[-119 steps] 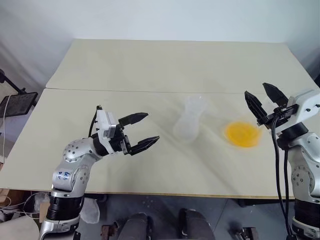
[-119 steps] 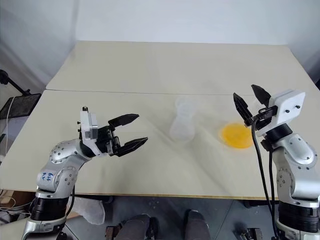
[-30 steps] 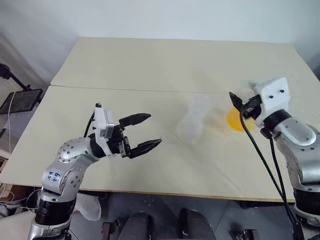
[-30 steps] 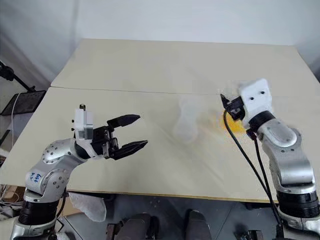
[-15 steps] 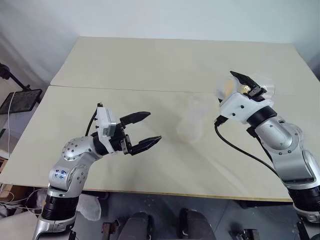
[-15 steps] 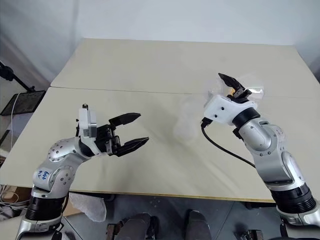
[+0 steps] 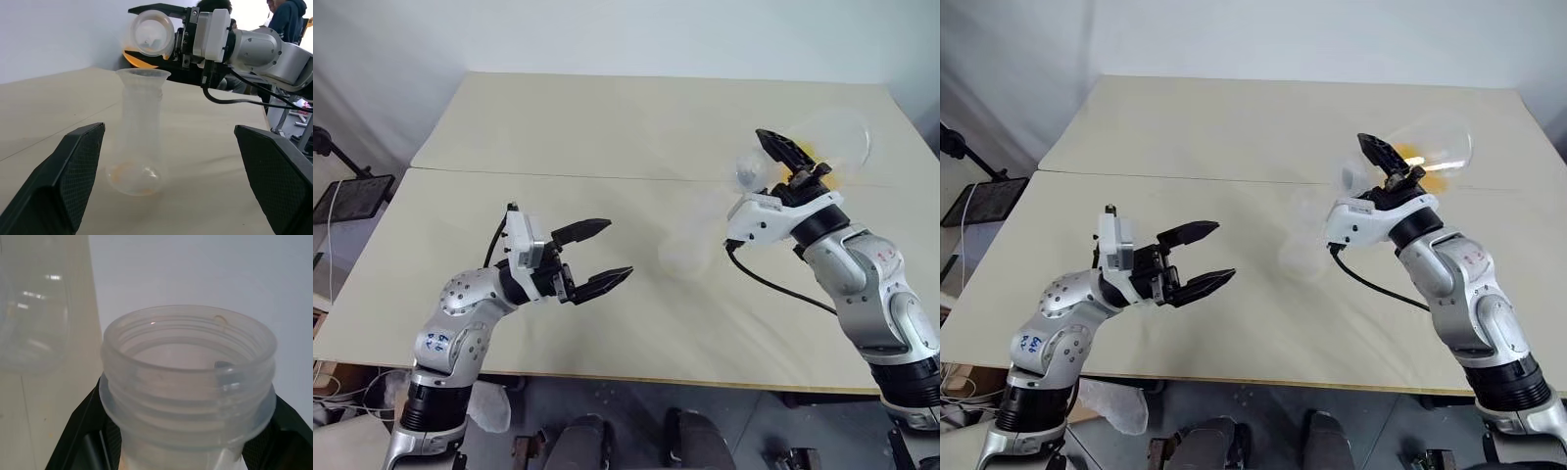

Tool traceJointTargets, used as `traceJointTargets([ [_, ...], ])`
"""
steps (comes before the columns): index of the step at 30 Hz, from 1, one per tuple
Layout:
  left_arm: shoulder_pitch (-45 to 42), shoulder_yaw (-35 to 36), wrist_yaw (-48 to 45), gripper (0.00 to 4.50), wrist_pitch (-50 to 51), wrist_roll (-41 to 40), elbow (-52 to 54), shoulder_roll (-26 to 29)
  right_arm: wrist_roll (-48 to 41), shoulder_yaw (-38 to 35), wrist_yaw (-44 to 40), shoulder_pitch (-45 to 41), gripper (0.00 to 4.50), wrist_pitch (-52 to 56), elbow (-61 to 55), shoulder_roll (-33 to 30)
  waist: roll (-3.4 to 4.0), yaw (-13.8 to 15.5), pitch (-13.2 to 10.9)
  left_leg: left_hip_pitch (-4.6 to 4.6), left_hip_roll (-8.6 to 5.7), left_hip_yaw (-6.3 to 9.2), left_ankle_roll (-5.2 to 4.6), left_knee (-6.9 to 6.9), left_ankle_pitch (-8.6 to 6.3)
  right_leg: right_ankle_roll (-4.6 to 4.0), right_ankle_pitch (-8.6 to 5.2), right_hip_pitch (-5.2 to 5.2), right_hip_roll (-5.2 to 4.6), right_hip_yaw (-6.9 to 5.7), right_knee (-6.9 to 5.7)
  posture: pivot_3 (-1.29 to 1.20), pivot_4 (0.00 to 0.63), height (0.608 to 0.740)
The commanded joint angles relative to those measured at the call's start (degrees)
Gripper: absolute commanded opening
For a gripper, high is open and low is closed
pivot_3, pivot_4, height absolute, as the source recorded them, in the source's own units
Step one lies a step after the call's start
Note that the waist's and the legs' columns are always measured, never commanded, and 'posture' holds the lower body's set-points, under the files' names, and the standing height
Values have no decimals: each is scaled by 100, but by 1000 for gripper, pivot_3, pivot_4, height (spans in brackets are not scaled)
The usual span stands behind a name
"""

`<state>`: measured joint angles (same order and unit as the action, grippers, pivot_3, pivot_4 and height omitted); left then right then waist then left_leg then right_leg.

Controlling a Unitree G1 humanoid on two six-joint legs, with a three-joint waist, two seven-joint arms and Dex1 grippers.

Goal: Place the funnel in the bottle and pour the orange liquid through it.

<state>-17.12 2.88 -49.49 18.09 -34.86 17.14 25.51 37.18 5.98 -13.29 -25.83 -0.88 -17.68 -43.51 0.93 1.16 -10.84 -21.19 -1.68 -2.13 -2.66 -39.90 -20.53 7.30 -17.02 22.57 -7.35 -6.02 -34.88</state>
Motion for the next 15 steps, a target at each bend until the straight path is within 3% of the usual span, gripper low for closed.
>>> traceJointTargets([
  [1,-14,12,20,4500,-118,21,91,-33,341,-99,150,-195,2515,-126,-66,-1,0,1,0,0,0,0,0,0,0,0,0,0,0,0,0,0,150,740],
  [15,-23,19,15,4500,-139,43,62,-83,988,-117,245,-341,2515,-595,177,1,0,-5,0,0,1,1,1,-1,0,0,0,0,2,0,0,0,150,740],
])
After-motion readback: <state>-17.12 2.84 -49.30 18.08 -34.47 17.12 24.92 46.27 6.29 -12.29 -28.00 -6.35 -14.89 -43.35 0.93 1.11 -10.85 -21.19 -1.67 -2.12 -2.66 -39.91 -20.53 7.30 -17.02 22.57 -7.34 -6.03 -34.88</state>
